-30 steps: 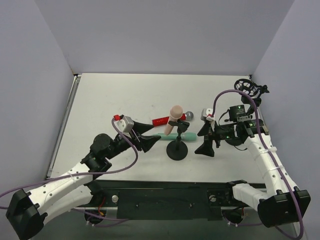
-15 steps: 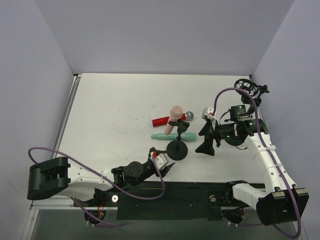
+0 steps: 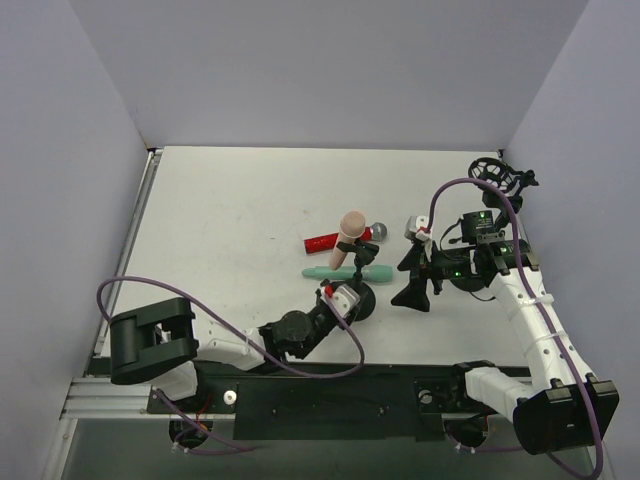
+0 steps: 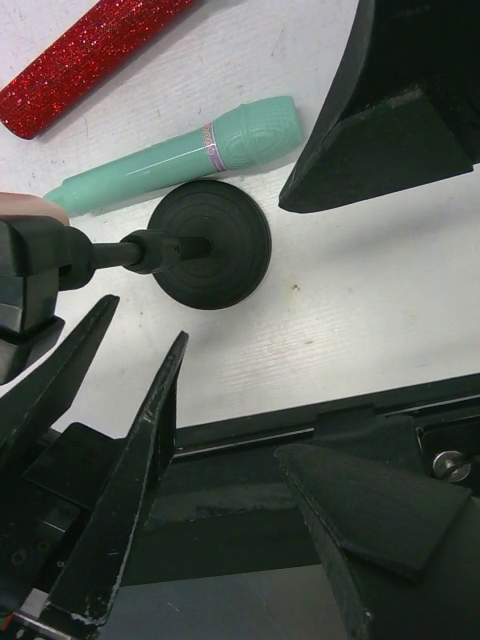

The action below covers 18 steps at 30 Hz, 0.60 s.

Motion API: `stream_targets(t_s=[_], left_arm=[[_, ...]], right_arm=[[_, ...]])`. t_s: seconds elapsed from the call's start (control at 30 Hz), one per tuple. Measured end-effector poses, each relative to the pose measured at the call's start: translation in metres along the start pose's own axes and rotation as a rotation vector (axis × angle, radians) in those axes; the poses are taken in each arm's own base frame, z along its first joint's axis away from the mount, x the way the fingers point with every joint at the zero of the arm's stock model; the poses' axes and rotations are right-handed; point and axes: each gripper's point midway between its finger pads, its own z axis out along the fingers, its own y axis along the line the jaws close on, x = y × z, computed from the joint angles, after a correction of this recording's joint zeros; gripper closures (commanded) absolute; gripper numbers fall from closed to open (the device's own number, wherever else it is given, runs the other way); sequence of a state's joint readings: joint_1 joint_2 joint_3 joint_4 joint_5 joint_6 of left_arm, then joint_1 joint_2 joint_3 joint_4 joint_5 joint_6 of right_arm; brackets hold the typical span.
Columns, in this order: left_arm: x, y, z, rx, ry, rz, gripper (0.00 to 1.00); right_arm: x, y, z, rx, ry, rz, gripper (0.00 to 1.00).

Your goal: Attach the microphones to the stand

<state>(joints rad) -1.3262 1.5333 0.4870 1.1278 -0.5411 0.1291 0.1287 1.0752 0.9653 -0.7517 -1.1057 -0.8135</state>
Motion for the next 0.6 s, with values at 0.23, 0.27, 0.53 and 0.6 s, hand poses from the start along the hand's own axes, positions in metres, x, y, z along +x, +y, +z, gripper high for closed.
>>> stream_targets(t_s=[0.23, 0.27, 0.53, 0.6], left_arm=[[-0.014, 0.007, 0.023, -0.067, -0.030, -0.050, 0.61], [-0.013, 0.008, 0.026, -0.073, -0.028, -0.050, 0.63], [0.003, 0.012, 0.042, -0.124, -0.001, -0.039, 0.54], [0.005, 0.016, 0.043, -0.148, -0.001, -0.040, 0.54]], right_arm=[[0.000, 0.000, 0.000, 0.000, 0.000, -0.007, 0.06], [0.000, 0.000, 0.000, 0.000, 0.000, -0.008, 0.06], [0.000, -0.001, 0.000, 0.000, 0.000, -0.018, 0.06], [0.000, -0.001, 0.000, 0.000, 0.000, -0.019, 0.06]])
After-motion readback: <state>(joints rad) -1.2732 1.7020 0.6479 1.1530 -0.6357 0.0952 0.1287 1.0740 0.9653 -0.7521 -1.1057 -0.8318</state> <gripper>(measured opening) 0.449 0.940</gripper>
